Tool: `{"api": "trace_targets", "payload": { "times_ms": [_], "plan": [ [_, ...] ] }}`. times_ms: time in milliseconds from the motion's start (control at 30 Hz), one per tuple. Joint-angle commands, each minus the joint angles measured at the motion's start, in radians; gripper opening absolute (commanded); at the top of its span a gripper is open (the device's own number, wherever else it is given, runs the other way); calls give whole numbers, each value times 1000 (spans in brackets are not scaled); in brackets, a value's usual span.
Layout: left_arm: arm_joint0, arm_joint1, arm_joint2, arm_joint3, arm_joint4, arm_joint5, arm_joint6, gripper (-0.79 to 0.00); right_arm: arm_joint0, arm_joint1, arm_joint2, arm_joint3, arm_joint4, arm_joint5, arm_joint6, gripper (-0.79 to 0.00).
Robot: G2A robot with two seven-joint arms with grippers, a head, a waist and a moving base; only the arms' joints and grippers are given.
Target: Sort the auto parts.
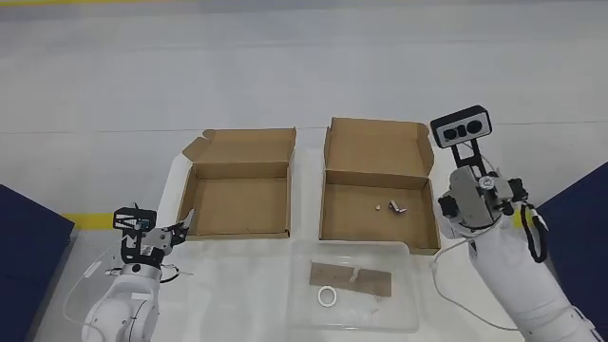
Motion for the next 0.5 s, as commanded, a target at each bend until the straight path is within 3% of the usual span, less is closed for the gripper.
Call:
{"api": "trace_targets", "payload": {
  "times_ms": [0, 233, 467],
  "plan": [
    [0, 0, 0, 0, 0, 0, 0, 0, -1, -7, 2, -5, 20, -1, -2, -785],
    [0, 0, 0, 0, 0, 0, 0, 0, 7, -25, 15, -6, -6, 9, 0, -785],
    [0, 0, 0, 0, 0, 0, 0, 0, 12, -29, 44, 6, -166, 55, 1, -785]
  ]
}}
